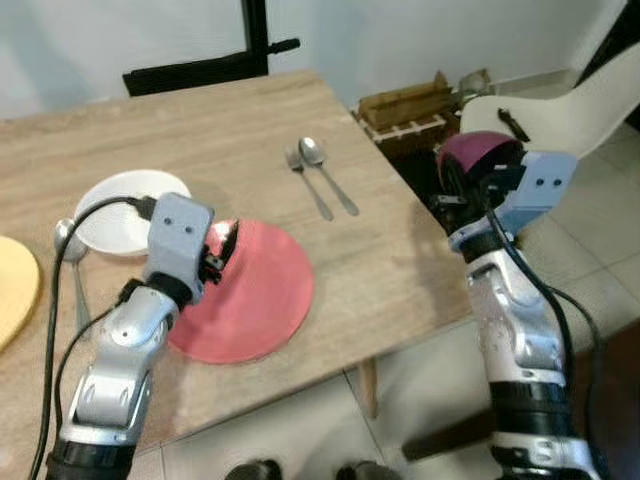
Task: Setting the table
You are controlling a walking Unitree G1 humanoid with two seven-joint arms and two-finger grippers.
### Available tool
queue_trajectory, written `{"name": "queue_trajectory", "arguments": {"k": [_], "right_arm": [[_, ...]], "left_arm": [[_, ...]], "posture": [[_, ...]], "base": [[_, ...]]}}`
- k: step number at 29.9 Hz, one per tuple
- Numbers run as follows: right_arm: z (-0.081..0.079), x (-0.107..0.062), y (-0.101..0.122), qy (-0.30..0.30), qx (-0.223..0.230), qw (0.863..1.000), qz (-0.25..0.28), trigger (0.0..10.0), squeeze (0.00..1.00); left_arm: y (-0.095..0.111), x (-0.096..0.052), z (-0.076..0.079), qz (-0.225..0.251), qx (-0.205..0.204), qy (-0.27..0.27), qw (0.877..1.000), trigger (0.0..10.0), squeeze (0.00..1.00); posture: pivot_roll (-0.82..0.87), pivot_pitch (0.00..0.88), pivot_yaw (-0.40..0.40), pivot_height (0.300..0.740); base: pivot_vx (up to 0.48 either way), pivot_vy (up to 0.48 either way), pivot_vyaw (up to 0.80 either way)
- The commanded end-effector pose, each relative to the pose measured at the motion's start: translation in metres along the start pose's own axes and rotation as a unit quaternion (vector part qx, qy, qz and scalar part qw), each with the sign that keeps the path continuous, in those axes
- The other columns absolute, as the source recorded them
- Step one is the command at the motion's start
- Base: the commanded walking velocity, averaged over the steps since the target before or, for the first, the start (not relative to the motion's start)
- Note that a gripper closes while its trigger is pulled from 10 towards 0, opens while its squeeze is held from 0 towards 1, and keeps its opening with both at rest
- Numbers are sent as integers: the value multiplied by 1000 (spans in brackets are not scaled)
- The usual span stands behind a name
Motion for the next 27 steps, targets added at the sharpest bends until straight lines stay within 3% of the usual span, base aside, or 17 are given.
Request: {"name": "queue_trajectory", "arguments": {"k": [1,3,4,5,7,8,9,11,13,17,20,22,23,25,27], "right_arm": [[0,0,-4,16,-19,1000,-18,10000,0],[-2,4,-6,53,-71,995,-45,10000,0],[-2,4,-6,53,-71,995,-45,10000,0],[-4,7,-9,86,-109,988,-68,10000,0],[-4,7,-9,86,-109,988,-68,10000,0],[-6,14,-22,165,-200,955,-143,10000,0],[-6,19,-29,207,-236,930,-189,10000,0],[-9,24,-30,234,-258,915,-203,10000,0],[-9,24,-30,234,-258,915,-203,10000,0],[-22,41,-33,289,-321,873,-226,10000,0],[-25,45,-37,311,-351,849,-243,10000,0],[-28,44,-44,336,-380,821,-263,10000,0],[-28,44,-44,336,-380,821,-263,10000,0],[-29,41,-53,361,-396,795,-286,10000,0],[-31,39,-57,372,-394,787,-295,10000,0]], "left_arm": [[6,-4,13,16,14,-52,998,10000,0],[13,-8,18,27,34,-107,993,10000,0],[13,-8,18,27,34,-107,993,10000,0],[16,-11,19,30,44,-134,990,10000,0],[16,-11,19,30,44,-134,990,10000,0],[17,-16,17,24,64,-176,982,10000,0],[16,-18,12,18,74,-194,978,10000,0],[15,-20,8,13,79,-201,976,10000,0],[15,-20,8,13,79,-201,976,10000,0],[10,-25,-6,-6,92,-212,973,10000,0],[13,-26,-12,-9,97,-219,971,10000,0],[14,-27,-16,-11,101,-229,968,10000,0],[14,-27,-16,-11,101,-229,968,10000,0],[14,-25,-17,-12,105,-237,966,10000,0],[14,-23,-17,-12,107,-240,965,10000,0]], "posture": [[-6,45,45,740],[-3,44,46,740],[-3,44,46,740],[-1,44,48,740],[-1,44,48,740],[-2,46,46,740],[-3,49,45,740],[-4,51,47,740],[-4,51,47,740],[-8,56,64,740],[-8,60,70,740],[-13,61,81,740],[-13,61,81,740],[-14,60,86,740],[-16,59,87,740]], "base": [[0,0,0],[0,0,0],[0,0,0],[0,0,0],[0,0,0],[0,0,0],[0,0,0],[0,0,0],[0,0,0],[0,0,0],[0,0,0],[0,0,0],[0,0,0],[0,0,0],[0,0,0]]}}
Point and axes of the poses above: a point about 5 cm out from each wrist's last joint towards the gripper, its own x axis pointing out of the wrist towards the gripper, its own y axis along the axis of the wrist's last joint, z = x × y, the point moved 3 cm from there along x, pointing out of the wrist towards the gripper, and after that the axes turned 6 degrees about x, right-handed, at the moved point
